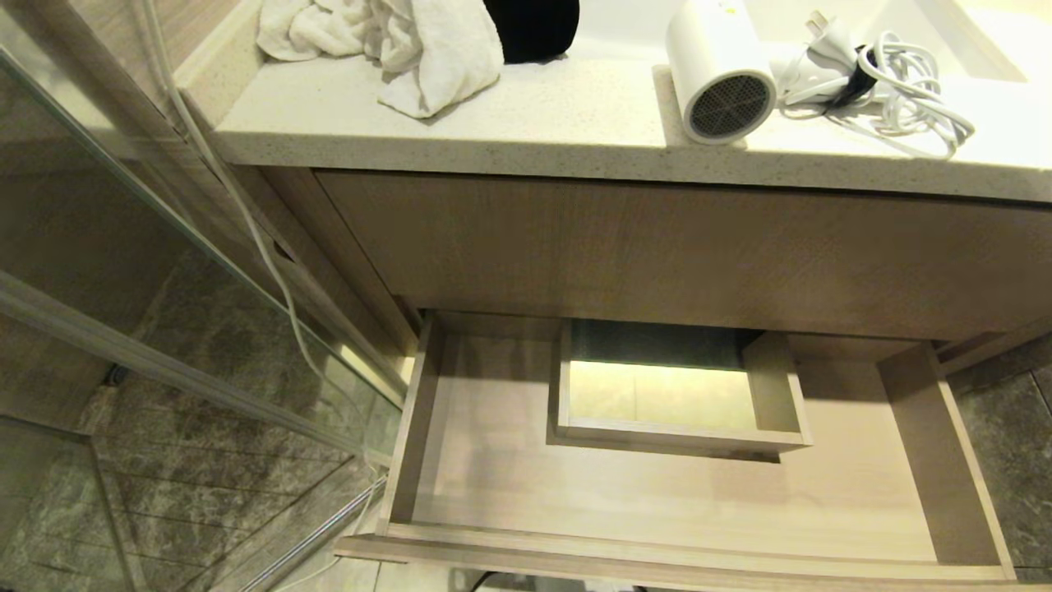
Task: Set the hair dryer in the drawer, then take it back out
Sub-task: Pick up the hairdryer
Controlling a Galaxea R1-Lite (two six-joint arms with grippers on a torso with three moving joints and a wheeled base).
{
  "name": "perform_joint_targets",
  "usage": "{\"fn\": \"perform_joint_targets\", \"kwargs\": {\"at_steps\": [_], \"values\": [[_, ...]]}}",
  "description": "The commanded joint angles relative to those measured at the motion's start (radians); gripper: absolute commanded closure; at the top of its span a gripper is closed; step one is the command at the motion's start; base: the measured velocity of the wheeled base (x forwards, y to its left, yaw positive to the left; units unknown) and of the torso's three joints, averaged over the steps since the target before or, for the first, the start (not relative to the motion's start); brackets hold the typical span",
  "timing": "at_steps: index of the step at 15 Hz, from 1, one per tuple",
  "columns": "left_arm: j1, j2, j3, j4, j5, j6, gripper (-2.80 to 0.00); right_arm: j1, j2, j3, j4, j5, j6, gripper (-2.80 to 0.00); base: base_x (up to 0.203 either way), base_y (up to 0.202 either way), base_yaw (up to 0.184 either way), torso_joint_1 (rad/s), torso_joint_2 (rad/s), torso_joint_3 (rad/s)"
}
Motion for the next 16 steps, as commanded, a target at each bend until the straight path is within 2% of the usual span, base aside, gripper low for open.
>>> {"fn": "perform_joint_targets", "kwargs": {"at_steps": [1, 6, 16], "values": [[0.0, -0.001, 0.001, 0.0, 0.0, 0.0, 0.0, -0.001, 0.0, 0.002, 0.001, 0.001, 0.0, 0.0, 0.0, 0.0, 0.0, 0.0, 0.0, 0.0], [0.0, -0.002, 0.001, 0.0, 0.0, 0.0, 0.0, -0.001, -0.001, 0.002, -0.001, -0.005, 0.009, 0.0, 0.0, 0.0, 0.0, 0.061, -0.11, -0.051], [0.0, -0.001, 0.002, 0.0, 0.0, 0.0, 0.0, -0.001, 0.0, 0.002, -0.001, -0.005, 0.011, 0.0, 0.0, 0.0, 0.0, 0.289, -0.56, -0.265]]}}
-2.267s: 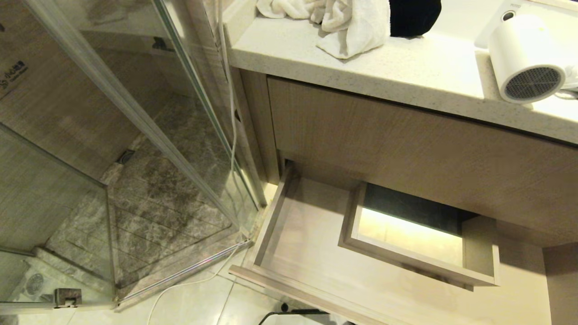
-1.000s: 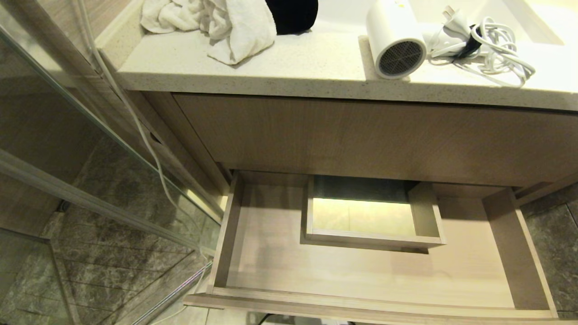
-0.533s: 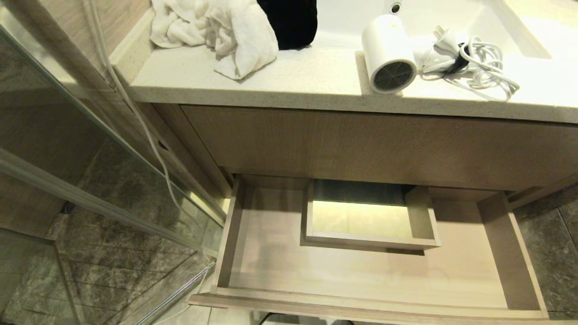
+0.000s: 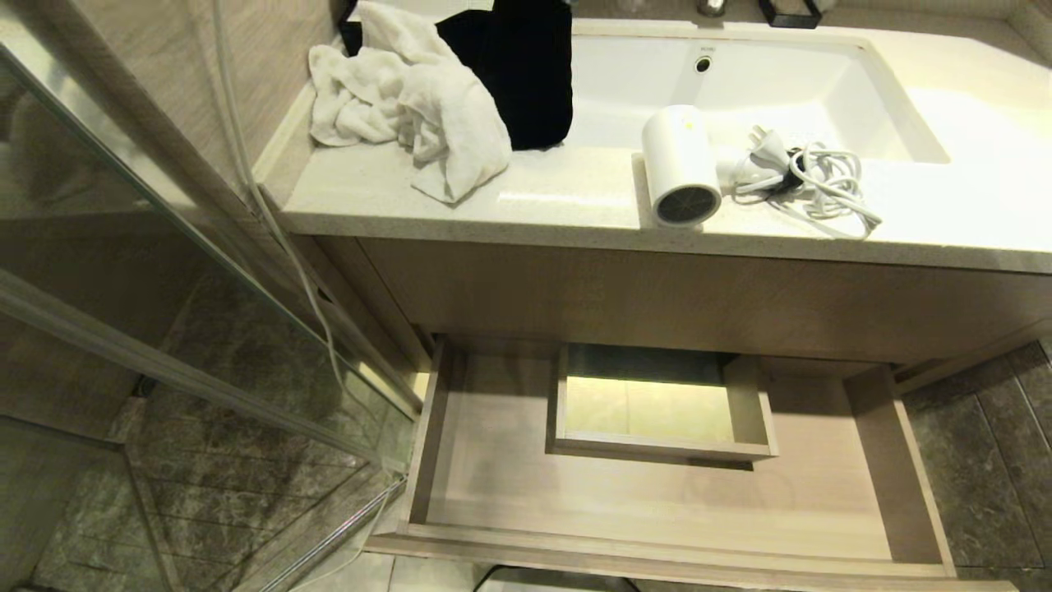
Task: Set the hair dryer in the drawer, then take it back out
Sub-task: Pick up the hairdryer
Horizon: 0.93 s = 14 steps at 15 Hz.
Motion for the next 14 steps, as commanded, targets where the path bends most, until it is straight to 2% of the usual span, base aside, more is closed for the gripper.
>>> {"fn": "perform_joint_targets", "kwargs": {"at_steps": [1, 14], "values": [[0.0, 0.0, 0.002, 0.0, 0.0, 0.0, 0.0, 0.0, 0.0, 0.002, 0.0, 0.0, 0.0, 0.0, 0.0, 0.0, 0.0, 0.252, -0.47, -0.231], [0.0, 0.0, 0.0, 0.0, 0.0, 0.0, 0.0, 0.0, 0.0, 0.002, 0.0, 0.0, 0.0, 0.0, 0.0, 0.0, 0.0, 0.18, -0.34, -0.166]]}}
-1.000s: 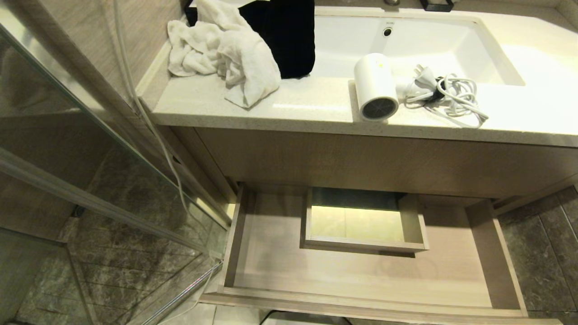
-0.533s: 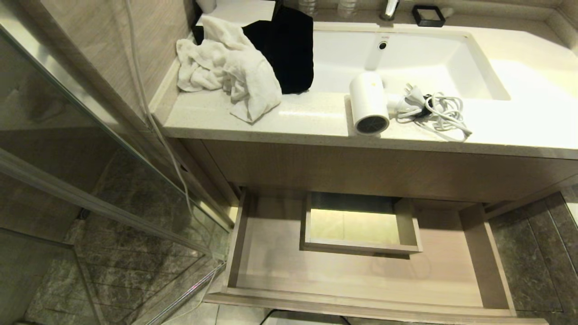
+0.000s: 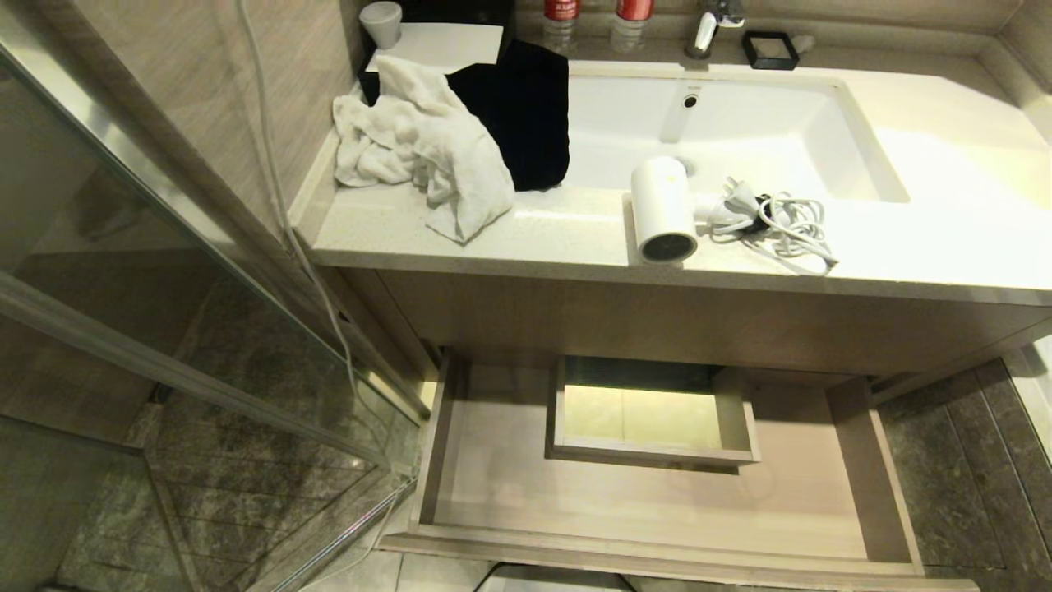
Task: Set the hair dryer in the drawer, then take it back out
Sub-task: Pick up the hairdryer
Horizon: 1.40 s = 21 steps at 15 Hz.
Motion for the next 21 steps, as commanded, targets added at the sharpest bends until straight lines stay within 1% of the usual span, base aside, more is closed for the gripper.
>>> {"fn": "perform_joint_targets", "kwargs": {"at_steps": [1, 6, 13, 16, 21], "values": [[0.0, -0.001, 0.0, 0.0, 0.0, 0.0, 0.0, 0.0, 0.0, 0.002, 0.0, 0.0, 0.0, 0.0, 0.0, 0.0, 0.0, 0.159, -0.3, -0.149], [0.0, -0.002, 0.001, 0.0, 0.0, 0.0, 0.0, 0.0, 0.0, 0.002, 0.0, 0.001, -0.005, 0.0, 0.0, 0.0, 0.0, 0.144, -0.28, -0.13], [0.0, 0.0, 0.002, 0.0, 0.0, 0.0, 0.0, -0.001, 0.0, 0.002, 0.001, 0.003, -0.008, 0.0, 0.0, 0.0, 0.0, 0.0, 0.0, 0.0], [0.0, -0.001, 0.0, 0.0, 0.0, 0.0, 0.0, -0.001, 0.0, 0.002, -0.002, 0.0, 0.004, 0.0, 0.0, 0.0, 0.0, 0.152, 0.0, 0.151], [0.0, -0.001, 0.0, 0.0, 0.0, 0.0, 0.0, -0.001, 0.0, 0.002, 0.0, 0.001, 0.0, 0.0, 0.0, 0.0, 0.0, 0.261, -0.04, 0.217]]}}
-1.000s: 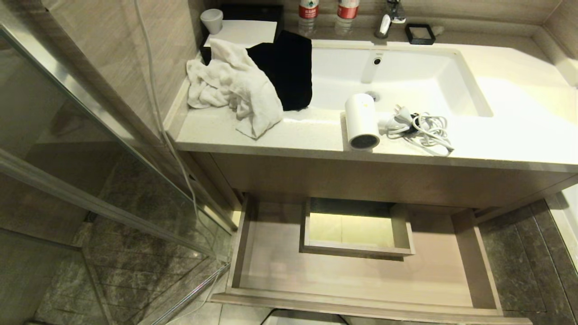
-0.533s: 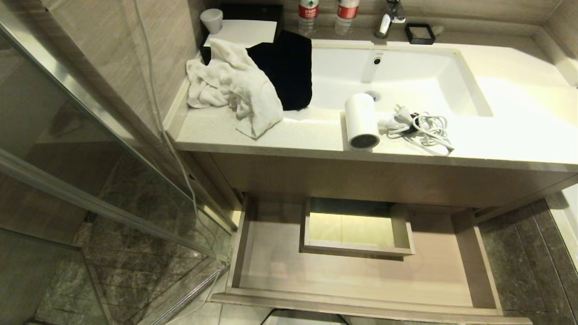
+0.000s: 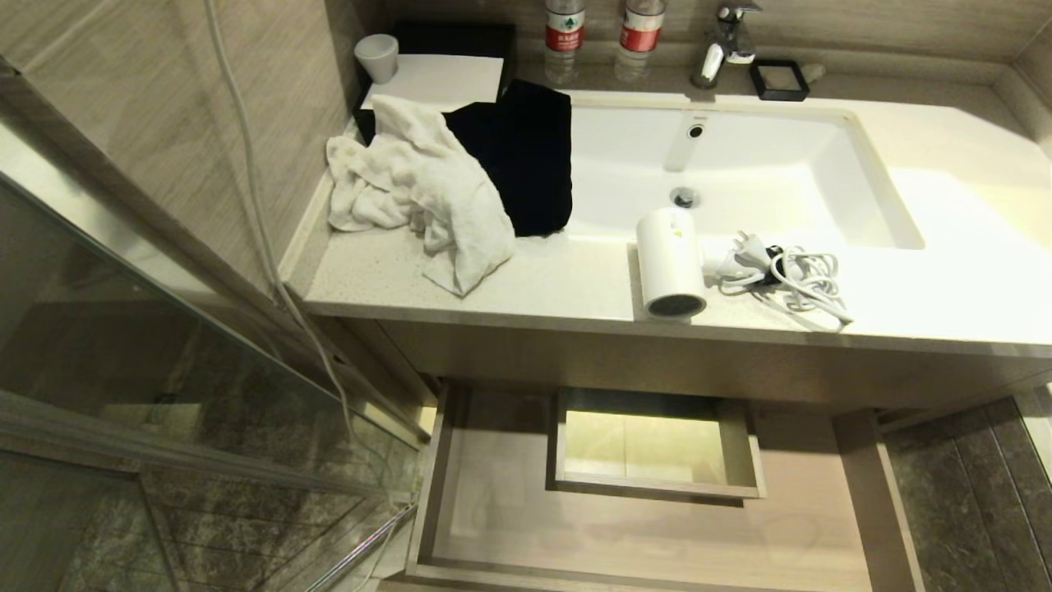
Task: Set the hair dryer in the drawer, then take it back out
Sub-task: Pick up the hairdryer
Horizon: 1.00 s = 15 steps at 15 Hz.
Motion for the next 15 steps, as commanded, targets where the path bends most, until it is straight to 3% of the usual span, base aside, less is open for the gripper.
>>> {"fn": "perform_joint_targets", "kwargs": {"at_steps": [1, 12, 15], "values": [[0.0, 0.0, 0.0, 0.0, 0.0, 0.0, 0.0, 0.0, 0.0, 0.002, 0.0, 0.0, 0.001, 0.0, 0.0, 0.0, 0.0, 0.282, -0.07, 0.212], [0.0, 0.0, 0.0, 0.0, 0.0, 0.0, 0.0, 0.0, 0.0, 0.002, 0.001, 0.0, 0.0, 0.0, 0.0, 0.0, 0.0, 0.318, -0.16, 0.15], [0.0, 0.0, 0.0, 0.0, 0.0, 0.0, 0.0, -0.001, 0.0, 0.002, 0.001, -0.002, 0.002, 0.0, 0.0, 0.0, 0.0, 0.093, -0.06, 0.037]]}}
